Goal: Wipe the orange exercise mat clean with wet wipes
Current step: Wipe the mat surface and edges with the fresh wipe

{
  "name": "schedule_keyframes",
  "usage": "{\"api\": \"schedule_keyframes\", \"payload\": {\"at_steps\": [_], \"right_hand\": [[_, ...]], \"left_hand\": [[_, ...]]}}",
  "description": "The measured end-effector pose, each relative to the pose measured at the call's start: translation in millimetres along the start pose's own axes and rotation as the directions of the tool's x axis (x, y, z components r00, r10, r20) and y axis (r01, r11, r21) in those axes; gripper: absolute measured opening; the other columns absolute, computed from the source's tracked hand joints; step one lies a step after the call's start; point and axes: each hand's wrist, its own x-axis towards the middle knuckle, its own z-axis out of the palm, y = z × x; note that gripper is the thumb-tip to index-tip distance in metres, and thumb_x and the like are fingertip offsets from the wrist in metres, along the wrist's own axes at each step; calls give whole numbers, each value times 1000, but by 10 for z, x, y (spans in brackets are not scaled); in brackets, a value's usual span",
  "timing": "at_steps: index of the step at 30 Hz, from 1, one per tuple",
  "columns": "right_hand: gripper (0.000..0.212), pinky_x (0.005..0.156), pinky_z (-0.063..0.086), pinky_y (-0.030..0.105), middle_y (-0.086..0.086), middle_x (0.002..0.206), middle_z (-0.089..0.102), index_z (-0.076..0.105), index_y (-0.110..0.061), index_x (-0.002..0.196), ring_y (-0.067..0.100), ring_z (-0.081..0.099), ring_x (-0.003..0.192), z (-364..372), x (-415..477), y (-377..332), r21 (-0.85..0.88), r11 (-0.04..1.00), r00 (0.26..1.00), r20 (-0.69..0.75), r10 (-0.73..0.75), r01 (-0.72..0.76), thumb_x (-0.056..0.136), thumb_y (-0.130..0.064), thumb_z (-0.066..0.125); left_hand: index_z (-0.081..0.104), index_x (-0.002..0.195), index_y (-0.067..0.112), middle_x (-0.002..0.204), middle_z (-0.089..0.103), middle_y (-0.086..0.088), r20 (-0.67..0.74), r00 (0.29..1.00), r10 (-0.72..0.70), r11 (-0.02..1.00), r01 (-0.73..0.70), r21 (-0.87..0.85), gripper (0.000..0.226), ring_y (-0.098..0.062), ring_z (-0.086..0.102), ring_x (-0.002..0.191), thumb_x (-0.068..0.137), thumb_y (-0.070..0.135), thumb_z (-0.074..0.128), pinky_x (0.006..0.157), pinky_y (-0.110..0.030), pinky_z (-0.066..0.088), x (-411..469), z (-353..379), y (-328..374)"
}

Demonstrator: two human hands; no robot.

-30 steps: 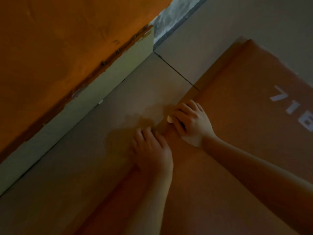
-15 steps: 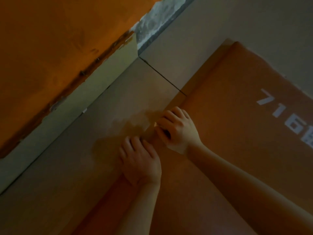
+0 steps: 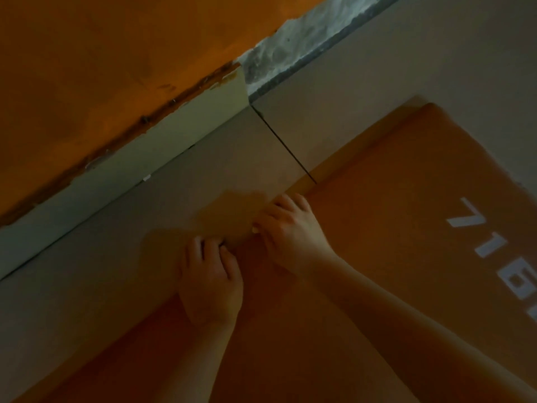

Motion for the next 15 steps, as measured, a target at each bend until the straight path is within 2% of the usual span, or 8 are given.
{"api": "schedule_keyframes", "payload": {"at_steps": [3, 5, 8, 11, 15], "right_hand": [[23, 80, 46, 47, 3, 85, 70, 71, -15, 81, 30, 63, 89, -295, 88, 525, -111, 993, 997, -59, 41, -47, 63, -3, 77], [17, 86, 42, 47, 4, 87, 70, 70, -14, 82, 31, 62, 90, -486, 76, 872, -180, 971, 983, -125, 135, -156, 70, -3, 70], [11, 89, 40, 46, 6, 87, 67, 68, -8, 84, 32, 57, 92, -494, 14, 964, -133, 943, 934, -233, 271, -307, 84, -7, 56], [22, 87, 42, 41, 4, 84, 65, 65, -7, 81, 27, 55, 92, -408, -21, 902, -66, 956, 937, -229, 264, -286, 91, -15, 47], [27, 89, 39, 34, 0, 86, 66, 68, -11, 84, 22, 53, 96, -464, 3, 911, -19, 960, 933, -241, 266, -279, 94, -24, 47]], "left_hand": [[65, 95, 5, 103, 59, -13, -11, 1000, -22, 998, 22, -51, 38, -37, 56, 90, 90, 24, 32, 79, -47, 44, -4, 6, 10], [65, 96, 5, 103, 59, -13, -15, 1000, -24, 998, 23, -53, 39, -36, 55, 91, 90, 25, 32, 80, -49, 45, -7, 20, 16], [65, 96, 5, 103, 59, -13, -20, 999, -32, 998, 31, -46, 39, -36, 53, 91, 90, 25, 32, 80, -50, 45, -12, 39, 12], [64, 96, 4, 103, 57, -14, -22, 999, -25, 999, 24, -42, 39, -37, 52, 91, 89, 25, 32, 81, -50, 43, -6, 42, 18], [64, 95, 3, 103, 57, -17, 17, 998, -55, 998, 55, 12, 42, -40, 54, 94, 87, 27, 31, 83, -51, 39, 1, 14, 22]]}}
